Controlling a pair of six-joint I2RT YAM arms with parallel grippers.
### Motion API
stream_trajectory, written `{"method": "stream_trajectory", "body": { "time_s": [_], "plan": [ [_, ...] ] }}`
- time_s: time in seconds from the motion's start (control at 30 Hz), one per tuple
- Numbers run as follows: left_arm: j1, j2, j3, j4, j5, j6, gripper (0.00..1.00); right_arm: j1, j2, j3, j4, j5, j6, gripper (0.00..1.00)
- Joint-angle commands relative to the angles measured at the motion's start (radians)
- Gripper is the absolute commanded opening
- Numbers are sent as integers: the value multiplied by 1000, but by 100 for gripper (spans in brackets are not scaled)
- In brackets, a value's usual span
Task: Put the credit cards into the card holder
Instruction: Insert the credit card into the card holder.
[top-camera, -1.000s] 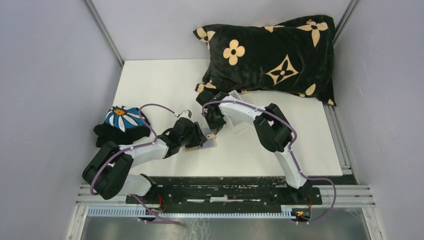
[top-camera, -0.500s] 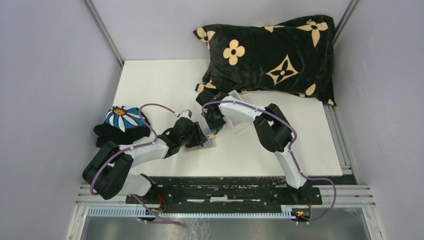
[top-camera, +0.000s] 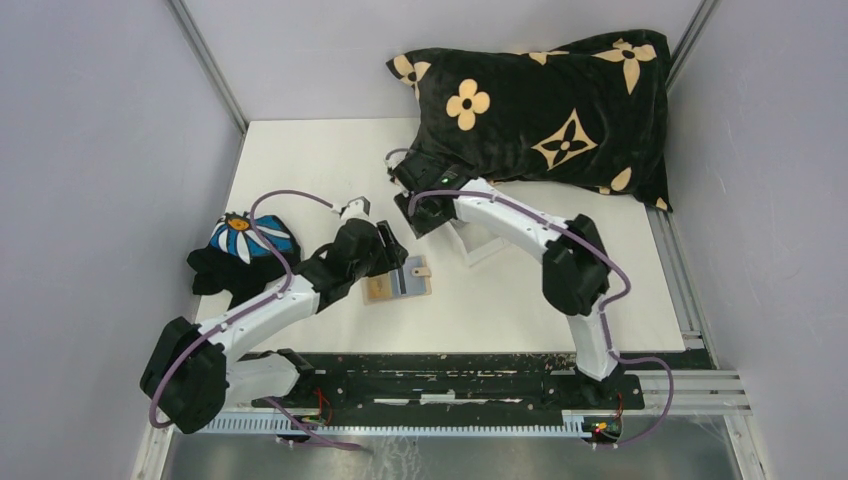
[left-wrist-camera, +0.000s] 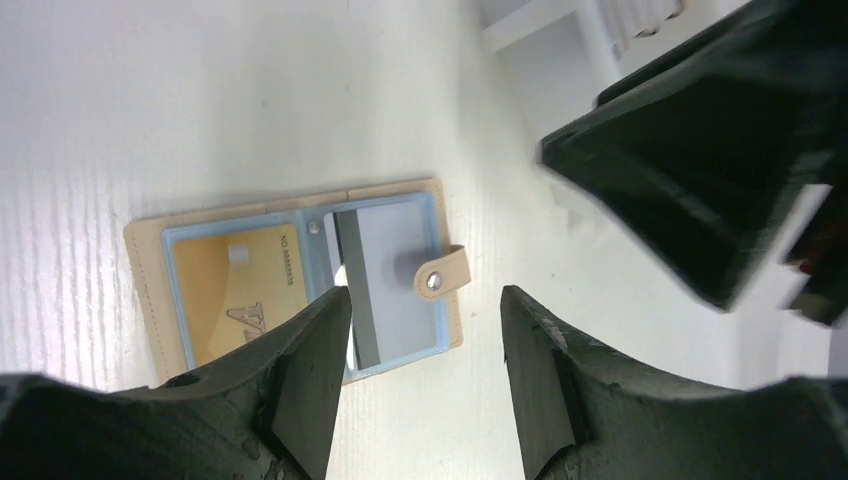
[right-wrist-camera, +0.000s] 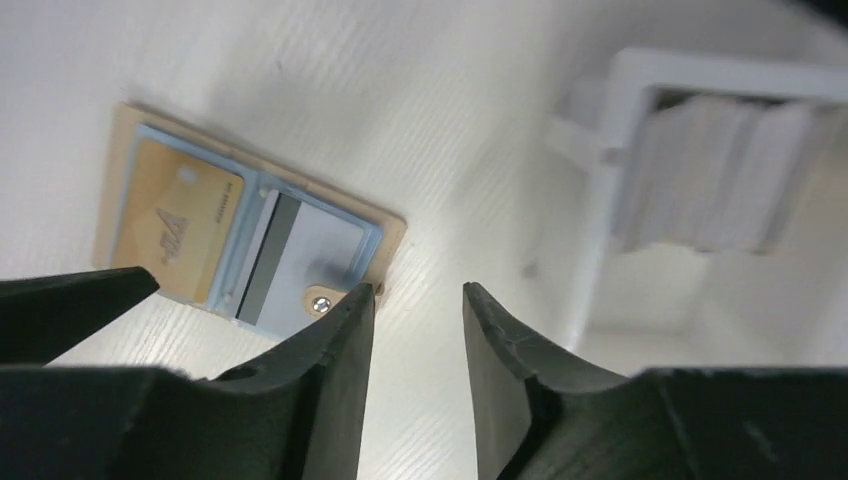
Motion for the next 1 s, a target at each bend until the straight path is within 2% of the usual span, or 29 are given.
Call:
{"method": "stream_trajectory", "body": {
  "time_s": [0.0, 0.07, 0.1, 0.17, 0.2, 0.3, 0.33, 0.43, 0.53, 0.7, 0.97],
  "plan": [
    [-1, -69, 88, -60, -55, 71, 65, 3, -243, -78, 250, 182, -93, 44],
    [-1, -81, 110, -70, -56, 86, 66, -7, -301, -162, 412, 270, -67, 32],
    [-1, -83, 118, -76, -55, 93, 67, -25, -316, -183, 448, 256, -61, 31],
    [-1, -81, 134, -84, -47, 106, 71, -73, -316, -177, 454, 184, 1, 38],
    [0, -79, 141, -89, -44, 111, 73, -100, -307, -155, 434, 126, 34, 45],
    [-1, -71, 155, -108, -42, 121, 77, -198, -300, -142, 445, -80, 91, 90],
    [-1, -72, 155, -110, -41, 122, 79, -216, -304, -153, 458, -127, 99, 99],
    [1, -81, 153, -113, -47, 126, 84, -249, -325, -198, 483, -149, 74, 100],
    [0, -90, 152, -114, -49, 129, 84, -266, -327, -210, 463, -135, 11, 100],
    [1, -95, 141, -99, -36, 124, 84, -293, -296, -194, 368, -47, -94, 94],
    [1, -57, 151, -91, -31, 125, 84, -386, -236, -187, 324, -147, -48, 85]
  ]
}}
